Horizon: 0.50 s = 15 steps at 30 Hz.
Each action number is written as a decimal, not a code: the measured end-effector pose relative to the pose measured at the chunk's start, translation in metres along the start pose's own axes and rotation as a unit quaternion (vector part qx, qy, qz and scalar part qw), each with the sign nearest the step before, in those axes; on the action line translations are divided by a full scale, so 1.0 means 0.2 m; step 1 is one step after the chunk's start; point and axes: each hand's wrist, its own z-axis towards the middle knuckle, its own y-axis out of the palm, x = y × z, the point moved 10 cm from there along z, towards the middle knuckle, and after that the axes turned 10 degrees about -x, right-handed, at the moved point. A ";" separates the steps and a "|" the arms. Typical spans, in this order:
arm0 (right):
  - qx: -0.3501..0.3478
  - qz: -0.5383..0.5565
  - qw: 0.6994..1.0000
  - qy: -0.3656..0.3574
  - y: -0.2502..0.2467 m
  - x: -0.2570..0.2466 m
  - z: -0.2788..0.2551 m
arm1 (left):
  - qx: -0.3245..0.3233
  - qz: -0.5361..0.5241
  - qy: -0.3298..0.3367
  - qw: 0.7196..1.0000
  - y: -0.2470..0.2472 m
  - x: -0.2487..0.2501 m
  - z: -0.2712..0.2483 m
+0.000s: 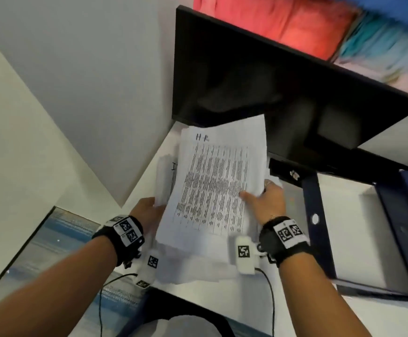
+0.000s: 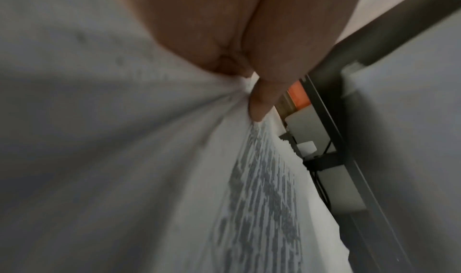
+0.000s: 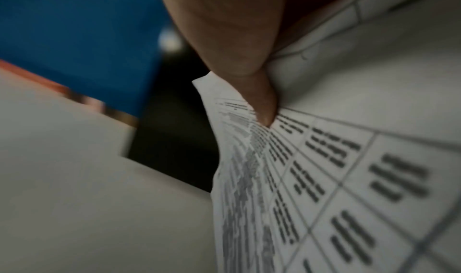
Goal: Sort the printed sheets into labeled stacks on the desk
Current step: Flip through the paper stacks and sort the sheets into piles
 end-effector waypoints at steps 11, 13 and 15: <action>-0.101 -0.140 0.984 0.035 0.49 0.22 0.14 | 0.013 0.103 0.010 0.995 0.03 0.06 0.03; -0.066 -0.151 0.985 0.044 0.42 0.25 0.13 | 0.034 0.091 0.039 0.995 -0.01 0.09 0.02; 0.004 -0.192 0.976 0.102 0.23 0.38 0.12 | 0.044 0.023 0.072 0.996 -0.07 0.08 0.00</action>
